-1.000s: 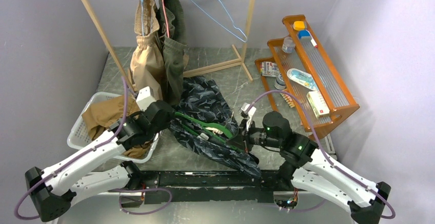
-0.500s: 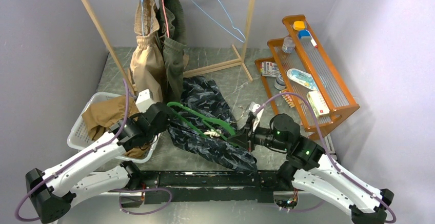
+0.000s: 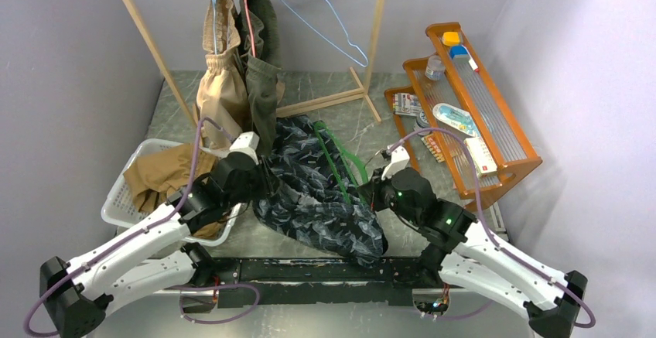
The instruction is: Remove the shorts from the hanger
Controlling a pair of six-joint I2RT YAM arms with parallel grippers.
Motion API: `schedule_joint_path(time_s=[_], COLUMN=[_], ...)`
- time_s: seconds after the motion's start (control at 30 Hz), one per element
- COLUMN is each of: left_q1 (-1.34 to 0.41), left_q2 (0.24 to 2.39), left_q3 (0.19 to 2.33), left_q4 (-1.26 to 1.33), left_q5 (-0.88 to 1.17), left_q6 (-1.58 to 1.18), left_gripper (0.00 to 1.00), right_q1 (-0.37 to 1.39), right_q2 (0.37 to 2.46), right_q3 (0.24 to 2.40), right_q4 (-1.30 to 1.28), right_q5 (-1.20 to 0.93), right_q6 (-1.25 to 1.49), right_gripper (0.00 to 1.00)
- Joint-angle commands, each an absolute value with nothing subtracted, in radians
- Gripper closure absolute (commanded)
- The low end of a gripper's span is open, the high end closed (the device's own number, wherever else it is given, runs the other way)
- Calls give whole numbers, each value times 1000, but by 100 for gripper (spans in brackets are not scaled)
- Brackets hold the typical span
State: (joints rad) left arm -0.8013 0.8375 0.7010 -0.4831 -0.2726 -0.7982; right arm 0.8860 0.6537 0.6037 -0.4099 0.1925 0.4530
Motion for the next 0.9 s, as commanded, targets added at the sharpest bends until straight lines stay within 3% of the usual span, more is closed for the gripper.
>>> schedule_joint_path(time_s=[0.0,0.07,0.2,0.47,0.87], left_q1=[-805,-825,-846,-916,-1123], left_q2=[885,899,882,879,1226], left_q3=[693,690,674,611,716], left_q4=[-310,-307,-293,-140,165], left_q5=[-54,-69,-107,-59,-53], left_q6=[-714,-727,-767,-822,-841], left_gripper=[58,42,30,26,19], right_q1=[891,891,888,888,887], right_q2=[726,778,848,927,888], right_q3=[608,620,617,572,517], right_q4=[-404,-412,-355,-237,-113], right_q5=[351,399,384,355,409], right_q6=[553,566,593,738,904], right_gripper=[100,100,100,100,100])
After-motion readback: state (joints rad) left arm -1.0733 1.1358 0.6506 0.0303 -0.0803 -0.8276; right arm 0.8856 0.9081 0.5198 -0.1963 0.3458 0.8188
